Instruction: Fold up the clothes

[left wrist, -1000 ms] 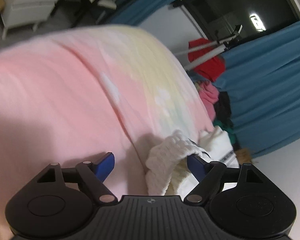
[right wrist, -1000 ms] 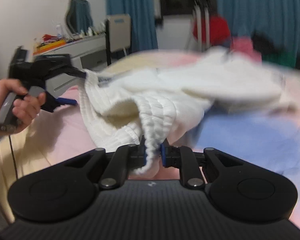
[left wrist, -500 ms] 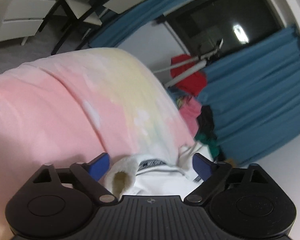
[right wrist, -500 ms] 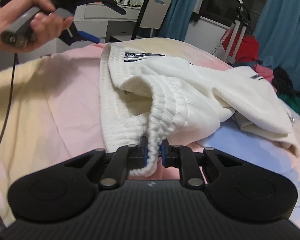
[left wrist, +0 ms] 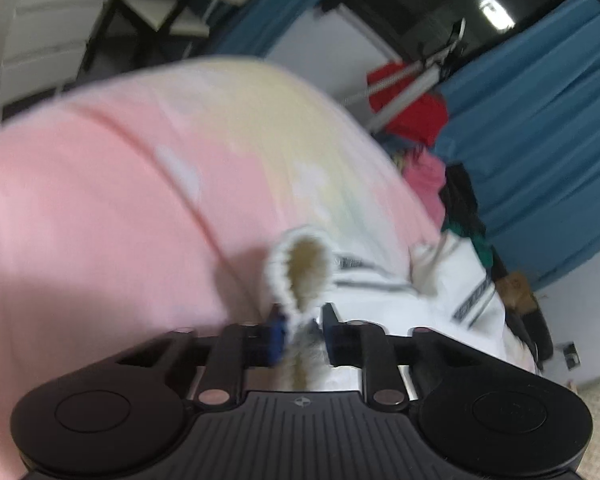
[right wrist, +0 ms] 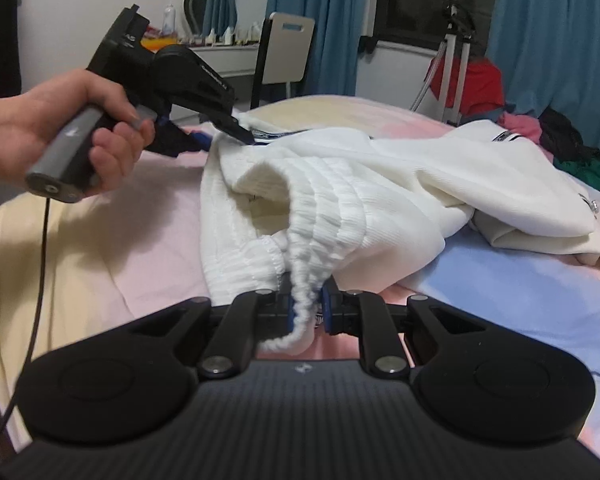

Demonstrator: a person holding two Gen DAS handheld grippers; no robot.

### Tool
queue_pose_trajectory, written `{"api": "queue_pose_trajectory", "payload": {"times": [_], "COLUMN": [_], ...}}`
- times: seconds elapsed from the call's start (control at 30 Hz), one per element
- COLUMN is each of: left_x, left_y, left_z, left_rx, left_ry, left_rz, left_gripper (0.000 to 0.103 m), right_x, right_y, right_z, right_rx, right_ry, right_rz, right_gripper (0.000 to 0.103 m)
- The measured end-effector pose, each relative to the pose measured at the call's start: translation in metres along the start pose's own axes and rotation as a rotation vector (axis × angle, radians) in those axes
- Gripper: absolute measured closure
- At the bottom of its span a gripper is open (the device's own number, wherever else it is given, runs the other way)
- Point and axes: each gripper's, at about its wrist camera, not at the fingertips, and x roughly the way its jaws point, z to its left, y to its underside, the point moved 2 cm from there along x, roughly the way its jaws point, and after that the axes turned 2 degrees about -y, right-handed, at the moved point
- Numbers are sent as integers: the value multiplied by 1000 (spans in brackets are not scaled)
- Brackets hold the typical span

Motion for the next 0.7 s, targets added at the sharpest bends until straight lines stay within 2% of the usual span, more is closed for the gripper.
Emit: {"api": "queue_pose_trajectory", "payload": {"times": [0.1, 0.23, 0.3, 0.47, 0.6, 0.7], "left_x": [-15, -27, -27, -9, 41, 76], "left_y": [-25, -75, -109, -200, -224, -234], "left_z": [-9, -20, -19, -15, 17, 40], "left_rx": [18, 98, 133, 310, 344, 349], "left_ry": [12, -13, -58, -250, -366, -432], "left_rz": [-87, -189, -211, -254, -195, -147], "left_gripper": [87, 87, 88, 88, 87, 86], "right_x": [3, 18, 35, 102, 158, 191], "right_y": [-11, -43, -64, -118, -140, -142], "right_z": [14, 46, 60, 93, 106, 103], "right_rx": [31, 11, 38, 132, 189, 221], "right_ry": [14, -21, -51, -149, -195, -213], "right_rz": [-26, -102, -141, -211, -215, -157], "right_gripper": [87, 87, 87, 87, 86, 85]}}
